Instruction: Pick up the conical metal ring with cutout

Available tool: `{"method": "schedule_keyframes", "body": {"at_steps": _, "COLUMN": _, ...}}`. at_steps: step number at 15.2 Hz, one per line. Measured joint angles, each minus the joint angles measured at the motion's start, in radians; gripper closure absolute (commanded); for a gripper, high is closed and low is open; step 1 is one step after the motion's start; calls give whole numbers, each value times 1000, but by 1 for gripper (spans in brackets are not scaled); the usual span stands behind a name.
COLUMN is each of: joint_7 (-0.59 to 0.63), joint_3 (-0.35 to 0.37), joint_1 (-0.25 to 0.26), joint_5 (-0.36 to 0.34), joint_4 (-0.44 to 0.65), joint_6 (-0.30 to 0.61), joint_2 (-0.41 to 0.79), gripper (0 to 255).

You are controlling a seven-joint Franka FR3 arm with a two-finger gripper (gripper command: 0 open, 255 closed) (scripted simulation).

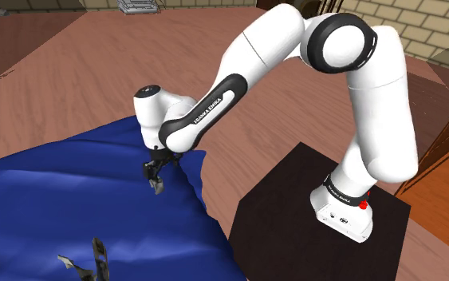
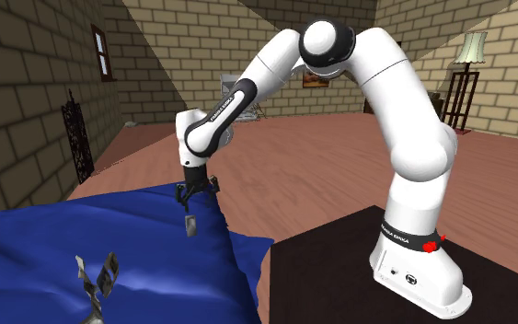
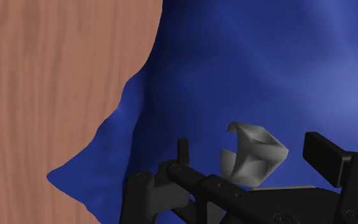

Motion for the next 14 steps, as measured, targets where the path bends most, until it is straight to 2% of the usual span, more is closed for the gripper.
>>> {"method": "schedule_keyframes", "body": {"at_steps": 4, "joint_7": 25, "joint_3": -24, "joint_1": 50, "joint_5": -25, "joint_4": 147, "joint_6": -17, "joint_2": 124, "gripper": 0}}
{"method": "schedule_keyframes", "body": {"at_steps": 11, "joint_7": 37, "joint_3": -43, "joint_1": 70, "joint_5": -44, "joint_4": 183, "joint_6": 26, "joint_2": 203, "gripper": 0}}
{"method": "schedule_keyframes", "body": {"at_steps": 12, "joint_7": 37, "joint_3": -44, "joint_1": 70, "joint_5": -45, "joint_4": 187, "joint_6": 27, "joint_2": 208, "gripper": 255}}
{"method": "schedule_keyframes", "body": {"at_steps": 14, "joint_7": 36, "joint_3": -44, "joint_1": 71, "joint_5": -46, "joint_4": 191, "joint_6": 29, "joint_2": 212, "gripper": 255}}
